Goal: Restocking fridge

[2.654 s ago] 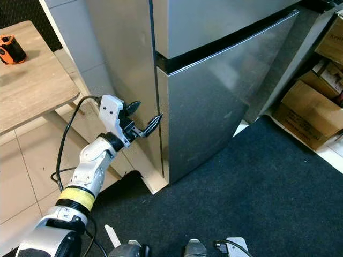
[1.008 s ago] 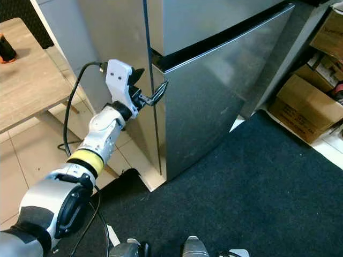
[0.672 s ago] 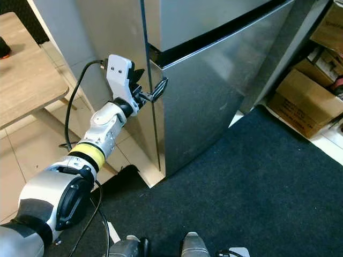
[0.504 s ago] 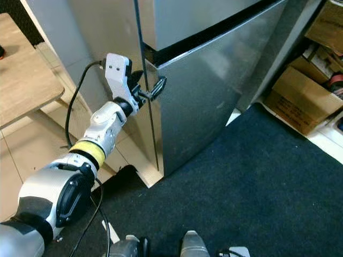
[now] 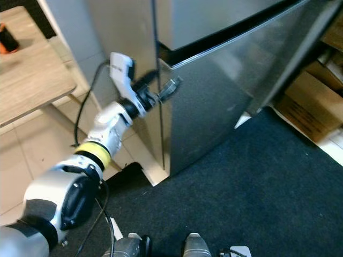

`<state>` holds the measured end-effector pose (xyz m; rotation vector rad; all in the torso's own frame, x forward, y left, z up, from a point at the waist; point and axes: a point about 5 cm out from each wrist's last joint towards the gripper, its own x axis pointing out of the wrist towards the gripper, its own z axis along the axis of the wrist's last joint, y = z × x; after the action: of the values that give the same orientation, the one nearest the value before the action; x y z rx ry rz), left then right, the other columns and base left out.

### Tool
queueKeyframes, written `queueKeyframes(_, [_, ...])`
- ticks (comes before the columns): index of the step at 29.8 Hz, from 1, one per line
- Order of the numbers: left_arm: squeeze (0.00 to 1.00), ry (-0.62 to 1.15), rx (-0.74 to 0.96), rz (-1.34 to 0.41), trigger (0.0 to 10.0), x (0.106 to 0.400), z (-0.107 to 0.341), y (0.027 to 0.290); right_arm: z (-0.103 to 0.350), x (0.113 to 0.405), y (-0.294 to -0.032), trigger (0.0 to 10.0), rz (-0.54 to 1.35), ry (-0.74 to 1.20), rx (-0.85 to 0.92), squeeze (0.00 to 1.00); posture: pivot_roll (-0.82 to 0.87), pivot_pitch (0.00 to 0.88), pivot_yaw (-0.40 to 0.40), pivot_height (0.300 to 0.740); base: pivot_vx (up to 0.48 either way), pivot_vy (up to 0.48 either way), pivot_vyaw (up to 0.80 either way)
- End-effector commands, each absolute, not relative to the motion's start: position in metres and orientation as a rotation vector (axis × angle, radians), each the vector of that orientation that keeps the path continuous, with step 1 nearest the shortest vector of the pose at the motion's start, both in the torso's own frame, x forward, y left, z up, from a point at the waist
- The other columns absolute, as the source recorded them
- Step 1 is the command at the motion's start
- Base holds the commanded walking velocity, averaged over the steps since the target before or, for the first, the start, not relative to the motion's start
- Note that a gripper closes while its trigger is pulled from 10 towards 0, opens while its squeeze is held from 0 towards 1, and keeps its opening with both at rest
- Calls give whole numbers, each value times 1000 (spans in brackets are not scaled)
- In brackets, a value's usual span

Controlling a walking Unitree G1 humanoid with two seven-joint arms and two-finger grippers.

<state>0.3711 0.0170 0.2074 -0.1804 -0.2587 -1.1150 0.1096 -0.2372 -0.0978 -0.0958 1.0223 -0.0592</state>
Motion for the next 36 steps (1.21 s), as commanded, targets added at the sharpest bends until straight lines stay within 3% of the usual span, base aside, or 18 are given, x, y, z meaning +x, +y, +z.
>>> queueKeyframes(1, [0, -253, -126, -1266, 10000, 358, 207, -9, -102, 95, -237, 10000, -72, 1065, -87, 0, -144, 256, 58, 740, 0, 0, 0])
queueKeyframes(11, [0, -262, -151, -1388, 10000, 344, 201, -25, -101, 101, -237, 10000, -78, 1052, -84, 0, -141, 232, 62, 740, 0, 0, 0])
queueKeyframes(20, [0, -288, -136, -1270, 10000, 350, 199, -13, -100, 103, -236, 10000, -76, 1049, -82, 0, -136, 229, 62, 740, 0, 0, 0])
queueKeyframes(25, [0, -320, -184, -1016, 10000, 368, 200, 29, -100, 107, -234, 10000, -72, 1048, -80, 0, -124, 211, 69, 740, 0, 0, 0])
queueKeyframes(30, [0, -277, -215, -877, 10000, 371, 180, 58, -100, 110, -232, 10000, -69, 1046, -79, 0, -113, 198, 70, 740, 0, 0, 0])
queueKeyframes(33, [0, -111, -247, -637, 10000, 361, 124, 106, -99, 116, -229, 10000, -41, 1042, -97, 0, -99, 176, 72, 740, 0, 0, 0])
queueKeyframes(35, [0, -86, -253, -605, 10000, 359, 117, 112, -99, 117, -228, 10000, -36, 1041, -101, 0, -99, 176, 72, 740, 0, 0, 0])
queueKeyframes(36, [0, -20, -267, -531, 10000, 351, 97, 127, -99, 118, -228, 10000, -36, 1039, -97, 0, -95, 165, 71, 740, 0, 0, 0])
